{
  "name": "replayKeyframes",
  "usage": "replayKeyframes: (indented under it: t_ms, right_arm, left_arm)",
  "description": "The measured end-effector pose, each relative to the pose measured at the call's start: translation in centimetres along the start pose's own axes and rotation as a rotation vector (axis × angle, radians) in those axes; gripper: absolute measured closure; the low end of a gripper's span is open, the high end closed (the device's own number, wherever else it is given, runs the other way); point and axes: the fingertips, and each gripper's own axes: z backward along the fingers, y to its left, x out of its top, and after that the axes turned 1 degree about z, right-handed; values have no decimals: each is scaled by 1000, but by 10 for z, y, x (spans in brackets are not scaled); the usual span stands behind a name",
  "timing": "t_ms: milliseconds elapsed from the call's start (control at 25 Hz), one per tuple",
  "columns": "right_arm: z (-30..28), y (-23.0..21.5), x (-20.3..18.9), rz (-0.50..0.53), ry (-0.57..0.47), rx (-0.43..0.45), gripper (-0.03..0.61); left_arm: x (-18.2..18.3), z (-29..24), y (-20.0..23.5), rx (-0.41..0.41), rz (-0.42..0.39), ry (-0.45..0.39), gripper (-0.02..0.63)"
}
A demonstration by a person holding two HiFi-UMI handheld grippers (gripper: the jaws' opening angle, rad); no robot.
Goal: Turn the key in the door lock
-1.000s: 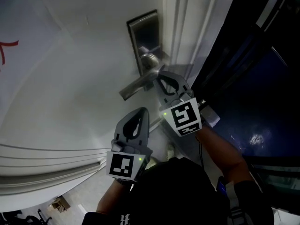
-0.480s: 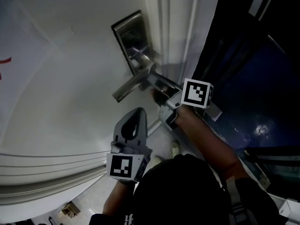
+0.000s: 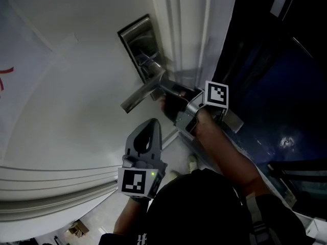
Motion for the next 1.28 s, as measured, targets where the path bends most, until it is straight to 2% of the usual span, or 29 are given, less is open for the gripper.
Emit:
replayKeyframes:
  t_ms: [520, 720, 880, 1000, 1280]
  right_arm:
    - [2, 2, -3, -60, 1, 116, 552]
    - [19, 1, -3, -54, -11, 116, 551]
    - [33, -1, -9, 17, 8, 88, 551]
    - [41, -2, -14, 159, 35, 33, 552]
    - [58, 5, -18, 822, 72, -199, 556]
  left_arm:
    - [-2, -4, -3, 11, 9, 1, 606]
    - [-3, -7, -3, 8, 20, 1, 606]
    - [-2, -10, -5, -4, 25, -2, 606]
    - [-1, -13, -8, -13, 25, -6, 606]
    - [0, -20, -12, -26, 24, -5, 606]
